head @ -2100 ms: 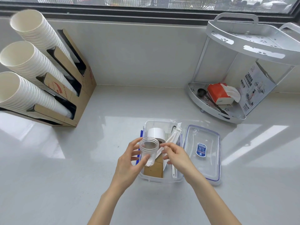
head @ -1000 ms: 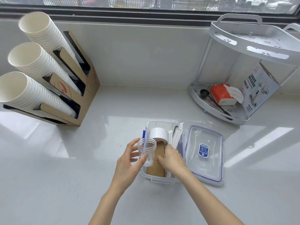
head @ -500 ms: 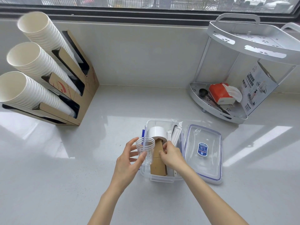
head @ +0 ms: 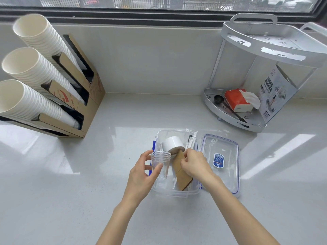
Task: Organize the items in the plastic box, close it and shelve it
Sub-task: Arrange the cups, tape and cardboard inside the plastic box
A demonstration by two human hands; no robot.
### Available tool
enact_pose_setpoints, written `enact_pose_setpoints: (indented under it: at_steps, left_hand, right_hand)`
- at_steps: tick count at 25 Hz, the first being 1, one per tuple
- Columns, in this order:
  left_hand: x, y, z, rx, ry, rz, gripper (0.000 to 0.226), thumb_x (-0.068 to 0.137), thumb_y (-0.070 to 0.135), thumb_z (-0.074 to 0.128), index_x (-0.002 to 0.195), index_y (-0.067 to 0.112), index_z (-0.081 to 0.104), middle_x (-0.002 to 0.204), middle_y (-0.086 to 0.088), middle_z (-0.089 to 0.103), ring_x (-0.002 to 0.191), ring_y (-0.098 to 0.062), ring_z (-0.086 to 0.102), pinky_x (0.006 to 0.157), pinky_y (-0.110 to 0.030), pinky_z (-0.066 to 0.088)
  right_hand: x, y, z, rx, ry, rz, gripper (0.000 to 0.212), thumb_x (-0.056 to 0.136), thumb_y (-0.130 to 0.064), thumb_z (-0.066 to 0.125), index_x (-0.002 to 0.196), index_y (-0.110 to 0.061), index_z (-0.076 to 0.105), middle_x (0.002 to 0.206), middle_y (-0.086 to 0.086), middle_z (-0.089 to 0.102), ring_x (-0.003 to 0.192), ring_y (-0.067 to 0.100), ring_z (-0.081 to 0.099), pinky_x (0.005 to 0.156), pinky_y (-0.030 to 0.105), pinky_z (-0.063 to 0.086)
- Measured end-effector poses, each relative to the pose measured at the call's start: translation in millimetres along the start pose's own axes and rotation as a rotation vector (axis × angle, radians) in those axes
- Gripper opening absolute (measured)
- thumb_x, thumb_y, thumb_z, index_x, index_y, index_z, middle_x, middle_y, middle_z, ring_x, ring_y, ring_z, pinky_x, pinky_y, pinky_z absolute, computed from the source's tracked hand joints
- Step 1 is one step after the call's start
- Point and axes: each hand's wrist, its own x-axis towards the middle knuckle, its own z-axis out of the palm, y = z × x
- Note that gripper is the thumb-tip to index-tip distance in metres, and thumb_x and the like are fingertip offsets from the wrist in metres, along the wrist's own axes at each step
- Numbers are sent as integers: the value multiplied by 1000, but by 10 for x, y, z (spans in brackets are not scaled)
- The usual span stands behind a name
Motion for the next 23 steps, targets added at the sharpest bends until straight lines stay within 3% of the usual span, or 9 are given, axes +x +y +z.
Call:
enact_pose_setpoints:
  at_steps: [2,5,8,9,11,13,15,20,23]
  left_hand:
    - [19,14,46,112,7,57,48,83,33,59,127,24,43,114,10,54,86,-6,58,65,-11,43]
    - [63,-2,186,425,-1,129,50,85,41,52,130,22,41,121,6,58,109,-16,51,88,-25,34]
    - [80,-9,305,665,-44,124,52,86,46,45,132,21,40,119,4,59,118,-19,42,93,-28,23]
    - [80,-30,339,737,-36,141,51,85,48,47,127,19,46,112,4,63,114,-20,46,90,-29,22]
    - [70,-89,407,867,17,233,44,71,52,57,97,18,64,81,6,71,88,-19,60,75,-30,23]
    - [85,-118,466,990,22,291,40,53,56,69,70,20,64,54,8,64,65,-16,62,65,-31,21]
    - [86,-92,480,1026,-18,290,42,48,55,76,62,18,61,49,7,60,60,-18,61,63,-31,20]
    - [72,-8,476,1135,-77,195,48,65,61,62,69,13,63,69,-1,62,79,-21,59,69,-33,23]
    - [121,-55,506,1056,-103,133,54,86,54,39,102,6,57,104,-8,60,109,-26,47,89,-36,30]
  right_hand:
    - [4,-9,-46,-28,23,5,28,86,-9,40,108,0,55,113,20,62,106,37,55,81,37,45]
    - [23,12,-111,-54,50,18,27,85,-8,41,106,0,55,112,21,62,105,37,55,74,35,41]
    - [19,53,-133,-65,62,25,26,84,-8,41,105,0,54,111,21,61,104,38,55,72,34,38]
    - [12,65,-129,-73,67,23,26,85,-8,41,106,1,54,111,21,61,103,38,56,72,34,38]
    - [-8,75,-117,-82,75,22,26,85,-9,42,106,0,54,111,21,61,103,38,56,74,36,42]
    - [-30,72,-112,-84,80,21,26,86,-11,43,108,-1,53,111,20,61,104,38,56,79,39,46]
    - [-53,69,-109,-89,90,16,27,87,-13,43,109,-3,54,112,17,61,104,37,56,79,39,47]
    - [-111,74,-114,-65,145,2,27,88,-17,42,108,-5,54,110,14,62,103,36,56,76,38,46]
    - [-126,82,-120,0,163,6,26,88,-18,42,107,-6,56,108,13,64,103,35,57,78,39,47]
